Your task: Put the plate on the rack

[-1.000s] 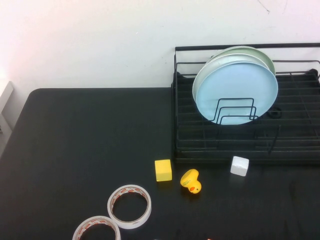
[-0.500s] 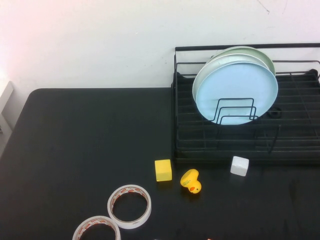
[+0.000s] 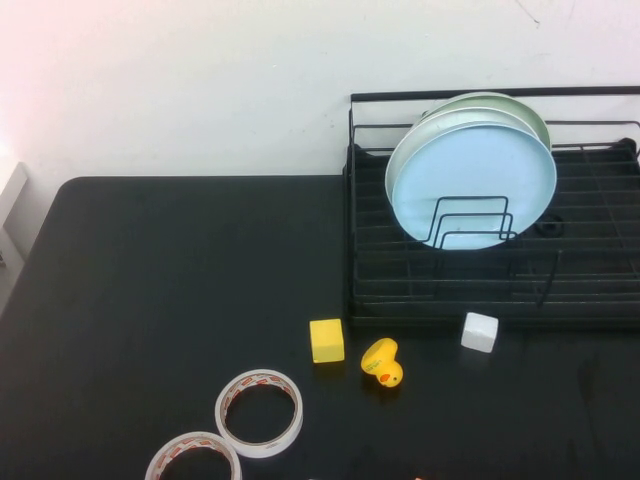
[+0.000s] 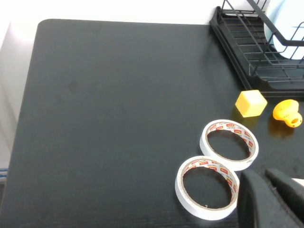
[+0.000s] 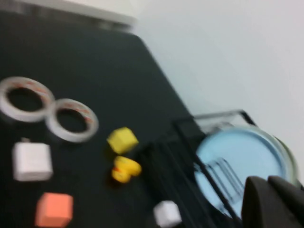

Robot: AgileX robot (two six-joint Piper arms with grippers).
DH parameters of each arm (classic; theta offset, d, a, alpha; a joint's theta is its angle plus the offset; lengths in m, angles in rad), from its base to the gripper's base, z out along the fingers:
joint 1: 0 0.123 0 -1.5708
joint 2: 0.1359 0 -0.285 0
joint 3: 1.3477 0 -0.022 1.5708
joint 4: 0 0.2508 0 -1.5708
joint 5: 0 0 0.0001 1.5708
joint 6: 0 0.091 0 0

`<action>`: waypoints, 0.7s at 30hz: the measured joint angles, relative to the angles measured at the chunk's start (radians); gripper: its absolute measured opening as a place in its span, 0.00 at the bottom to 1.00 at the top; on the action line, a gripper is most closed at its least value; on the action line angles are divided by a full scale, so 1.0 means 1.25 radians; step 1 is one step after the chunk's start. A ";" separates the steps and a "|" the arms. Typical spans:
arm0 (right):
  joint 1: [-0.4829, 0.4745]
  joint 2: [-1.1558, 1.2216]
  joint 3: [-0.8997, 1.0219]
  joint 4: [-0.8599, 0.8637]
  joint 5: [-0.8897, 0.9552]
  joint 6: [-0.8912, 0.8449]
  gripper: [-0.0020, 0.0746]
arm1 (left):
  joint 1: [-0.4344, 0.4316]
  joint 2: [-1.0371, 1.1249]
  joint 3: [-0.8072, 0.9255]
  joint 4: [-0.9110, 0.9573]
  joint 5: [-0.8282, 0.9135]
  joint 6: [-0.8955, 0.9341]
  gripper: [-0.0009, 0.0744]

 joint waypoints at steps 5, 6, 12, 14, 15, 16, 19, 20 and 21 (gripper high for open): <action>0.000 -0.026 0.011 -0.079 -0.084 0.104 0.03 | 0.000 0.000 0.000 0.000 0.000 -0.001 0.01; 0.000 -0.027 0.020 -0.081 -0.105 0.111 0.03 | 0.000 0.000 0.000 0.000 0.000 0.001 0.01; 0.000 -0.027 0.156 -0.044 -0.336 0.134 0.03 | 0.000 0.000 0.000 -0.001 0.000 0.001 0.01; -0.002 -0.040 0.228 -0.061 -0.420 0.183 0.03 | 0.000 0.000 0.000 -0.001 0.000 0.001 0.01; -0.003 -0.055 0.262 -0.088 -0.441 0.223 0.03 | 0.000 0.000 0.000 -0.001 0.000 0.001 0.01; -0.005 -0.073 0.293 -0.140 -0.457 0.292 0.03 | 0.000 0.000 0.000 -0.001 0.000 0.001 0.01; -0.027 -0.133 0.366 -0.352 -0.466 0.592 0.03 | 0.000 0.000 0.000 -0.001 0.000 0.001 0.01; -0.035 -0.156 0.391 -0.435 -0.466 0.697 0.03 | 0.000 0.000 0.000 -0.001 0.000 0.001 0.01; -0.041 -0.174 0.411 -0.513 -0.466 0.773 0.03 | 0.000 0.000 0.000 -0.001 0.000 0.001 0.01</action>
